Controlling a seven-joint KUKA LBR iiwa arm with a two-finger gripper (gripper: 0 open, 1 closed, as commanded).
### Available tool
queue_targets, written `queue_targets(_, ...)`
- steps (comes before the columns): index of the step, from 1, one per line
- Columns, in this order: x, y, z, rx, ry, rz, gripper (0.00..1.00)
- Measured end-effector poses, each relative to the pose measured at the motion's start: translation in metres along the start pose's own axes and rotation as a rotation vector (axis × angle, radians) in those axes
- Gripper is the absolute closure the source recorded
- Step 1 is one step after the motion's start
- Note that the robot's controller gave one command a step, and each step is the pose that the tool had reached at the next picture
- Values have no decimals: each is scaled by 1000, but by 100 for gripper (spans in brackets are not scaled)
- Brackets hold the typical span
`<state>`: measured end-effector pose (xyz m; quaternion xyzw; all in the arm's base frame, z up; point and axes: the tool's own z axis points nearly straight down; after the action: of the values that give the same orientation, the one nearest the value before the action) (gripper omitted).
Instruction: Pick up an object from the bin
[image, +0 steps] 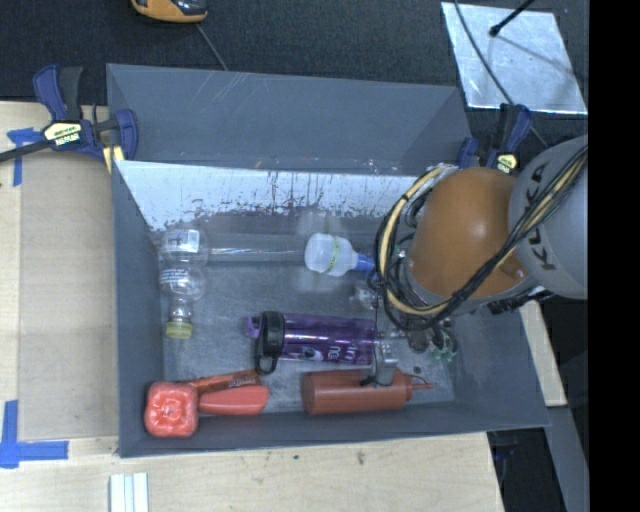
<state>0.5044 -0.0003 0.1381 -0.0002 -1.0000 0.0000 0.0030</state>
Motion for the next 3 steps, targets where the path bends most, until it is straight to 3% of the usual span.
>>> queue_targets(1,-2,0,-4,0,-9,0,0)
queue_targets(2,-33,20,50,1,-16,-122,0)
queue_targets(3,-40,22,54,0,-14,-67,0)
